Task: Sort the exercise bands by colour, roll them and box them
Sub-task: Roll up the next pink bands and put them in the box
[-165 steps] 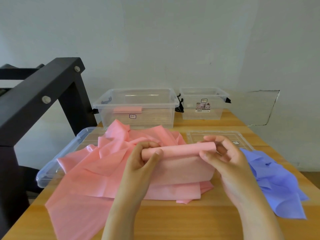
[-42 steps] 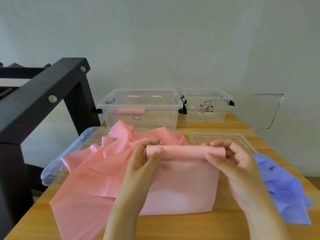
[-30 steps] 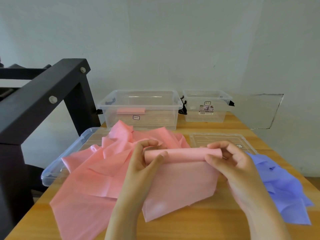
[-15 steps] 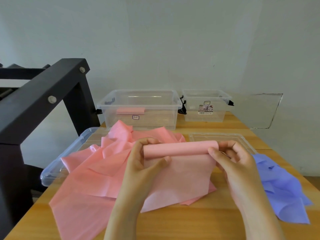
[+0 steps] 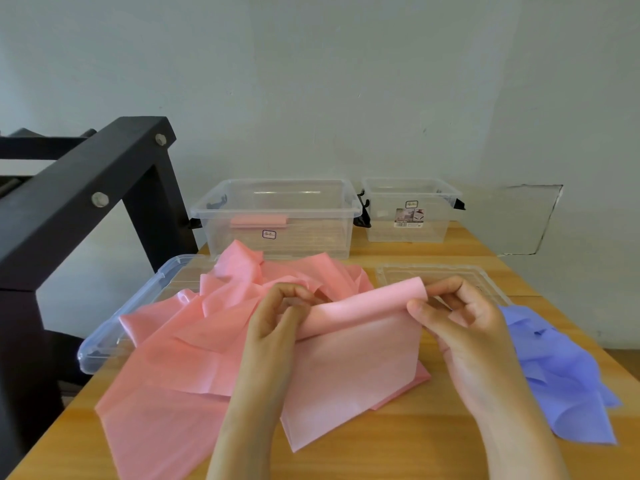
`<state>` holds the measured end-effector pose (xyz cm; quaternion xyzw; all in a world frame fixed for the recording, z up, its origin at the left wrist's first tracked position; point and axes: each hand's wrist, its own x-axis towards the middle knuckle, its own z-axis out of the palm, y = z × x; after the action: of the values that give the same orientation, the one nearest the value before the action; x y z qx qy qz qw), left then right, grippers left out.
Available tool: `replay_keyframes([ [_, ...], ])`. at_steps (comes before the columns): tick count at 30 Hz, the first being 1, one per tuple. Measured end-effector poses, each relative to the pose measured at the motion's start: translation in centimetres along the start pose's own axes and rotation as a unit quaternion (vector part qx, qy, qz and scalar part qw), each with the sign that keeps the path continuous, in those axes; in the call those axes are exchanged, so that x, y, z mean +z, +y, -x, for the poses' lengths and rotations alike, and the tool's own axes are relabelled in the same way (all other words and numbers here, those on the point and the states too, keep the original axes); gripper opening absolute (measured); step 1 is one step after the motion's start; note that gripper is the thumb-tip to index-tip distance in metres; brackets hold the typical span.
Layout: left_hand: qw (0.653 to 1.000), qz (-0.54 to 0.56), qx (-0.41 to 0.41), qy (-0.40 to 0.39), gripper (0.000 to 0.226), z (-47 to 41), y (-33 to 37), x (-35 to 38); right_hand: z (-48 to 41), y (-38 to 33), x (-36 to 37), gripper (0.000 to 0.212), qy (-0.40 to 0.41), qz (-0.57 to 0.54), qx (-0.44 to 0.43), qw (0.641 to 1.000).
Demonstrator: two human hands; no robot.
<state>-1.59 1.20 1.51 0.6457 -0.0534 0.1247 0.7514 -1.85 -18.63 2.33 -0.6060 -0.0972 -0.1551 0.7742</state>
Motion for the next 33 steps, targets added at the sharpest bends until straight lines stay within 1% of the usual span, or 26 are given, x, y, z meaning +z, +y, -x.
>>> replay_keyframes([
  [2,1.000,0.020,0.000,-0.007,0.036,-0.1,0.0,-0.1,-0.1,0.0,0.1,0.034,-0.007,-0.004,0.002,1.000],
  [4,1.000,0.023,-0.008,-0.006,0.036,-0.3,-0.1,-0.2,-0.1,0.1,0.2,0.033,0.000,-0.012,-0.001,1.000],
  [6,1.000,0.008,-0.013,-0.003,0.026,-0.3,-0.2,-0.2,-0.2,0.0,0.1,0.034,0.005,-0.022,-0.005,1.000],
  [9,0.999,-0.029,-0.033,-0.016,0.008,0.1,0.2,-0.1,-0.2,0.1,-0.1,0.050,0.014,-0.031,-0.014,0.999],
  [10,0.998,-0.034,-0.043,-0.026,0.007,0.3,0.4,-0.1,-0.2,0.1,-0.2,0.051,0.018,-0.037,-0.016,0.999],
  [13,0.995,-0.020,-0.068,-0.063,0.019,0.6,0.8,0.0,-0.2,-0.1,-0.5,0.047,0.014,-0.063,-0.021,0.998],
  [17,0.993,-0.013,-0.076,-0.085,0.024,0.7,1.1,0.0,-0.2,-0.2,-0.5,0.028,0.027,-0.083,-0.017,0.996],
  [20,0.992,-0.021,-0.076,-0.096,0.030,0.7,1.2,0.2,-0.2,-0.3,-0.4,0.025,0.031,-0.087,-0.019,0.996],
  [22,0.992,-0.012,-0.082,-0.096,0.027,0.7,1.3,0.4,-0.1,-0.3,-0.4,0.022,0.033,-0.092,-0.024,0.995],
  [24,0.993,-0.016,-0.068,-0.097,0.026,0.7,1.1,0.4,-0.2,-0.2,-0.5,0.020,0.028,-0.092,-0.028,0.995],
  [26,0.994,-0.024,-0.043,-0.099,0.029,0.6,1.0,0.2,-0.2,-0.1,-0.7,0.031,0.023,-0.076,-0.029,0.996],
  [28,0.995,-0.017,-0.038,-0.090,0.030,0.5,1.0,0.0,-0.2,0.0,-0.9,0.047,0.029,-0.052,-0.026,0.998],
  [29,0.996,-0.011,-0.039,-0.085,0.028,0.5,0.9,0.0,-0.3,0.0,-0.9,0.051,0.031,-0.040,-0.023,0.998],
  [31,0.997,0.009,-0.040,-0.068,0.020,0.5,0.9,0.0,-0.3,0.1,-0.9,0.052,0.027,-0.023,-0.020,0.999],
  [33,0.998,0.042,-0.045,-0.027,0.025,0.4,0.6,0.1,-0.2,0.0,-0.7,0.052,0.018,-0.019,-0.015,1.000],
])
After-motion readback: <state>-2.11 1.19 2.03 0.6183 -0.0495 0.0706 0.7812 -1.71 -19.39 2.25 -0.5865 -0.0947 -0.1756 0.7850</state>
